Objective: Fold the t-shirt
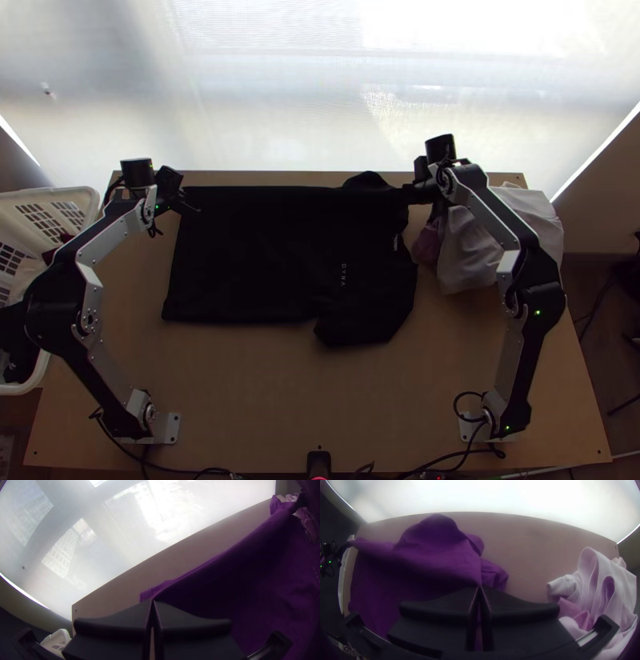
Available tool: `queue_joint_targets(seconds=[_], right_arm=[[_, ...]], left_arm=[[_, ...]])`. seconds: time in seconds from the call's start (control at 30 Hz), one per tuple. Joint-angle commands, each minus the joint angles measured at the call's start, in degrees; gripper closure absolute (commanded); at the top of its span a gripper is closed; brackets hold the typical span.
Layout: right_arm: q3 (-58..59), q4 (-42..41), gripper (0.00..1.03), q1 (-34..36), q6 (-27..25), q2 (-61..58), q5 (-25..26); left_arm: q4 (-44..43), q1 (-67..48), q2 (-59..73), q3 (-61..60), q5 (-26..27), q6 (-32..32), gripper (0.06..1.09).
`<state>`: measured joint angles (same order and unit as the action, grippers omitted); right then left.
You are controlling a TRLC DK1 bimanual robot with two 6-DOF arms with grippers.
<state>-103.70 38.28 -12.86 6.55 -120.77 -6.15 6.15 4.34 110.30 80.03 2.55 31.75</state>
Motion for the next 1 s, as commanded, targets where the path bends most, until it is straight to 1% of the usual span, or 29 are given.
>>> queue_joint_targets(seconds=[0.0, 0.27, 0.4, 0.53, 0.8, 0.97], right_arm=[[5.6, 0.0, 1.0, -1.5, -0.6, 4.3, -0.1], [10.1, 0.1, 1.0, -1.4, -0.6, 6.7, -0.2], [11.8, 0.0, 1.0, -1.4, -0.7, 7.8, -0.1], [13.9, 0.1, 1.0, -1.5, -0.6, 9.5, -0.2], [15.1, 0.1, 1.0, -3.9, -1.3, 10.9, -0.2], [17.7, 0.1, 1.0, -5.2, -2.0, 12.6, -0.1]], left_arm=[[0.2, 0.4, -4.4, -4.1, 0.4, 1.9, 1.05], [0.2, 0.4, -8.1, -9.2, 0.4, 2.9, 1.05], [0.2, 0.4, -9.8, -11.8, 0.5, 5.2, 1.05], [0.0, 1.2, -11.0, -12.8, 1.0, 5.8, 1.05], [-0.1, 1.8, -11.2, -13.0, 1.1, 6.7, 1.05], [0.2, 1.2, -12.8, -15.5, 1.8, 7.0, 1.05]])
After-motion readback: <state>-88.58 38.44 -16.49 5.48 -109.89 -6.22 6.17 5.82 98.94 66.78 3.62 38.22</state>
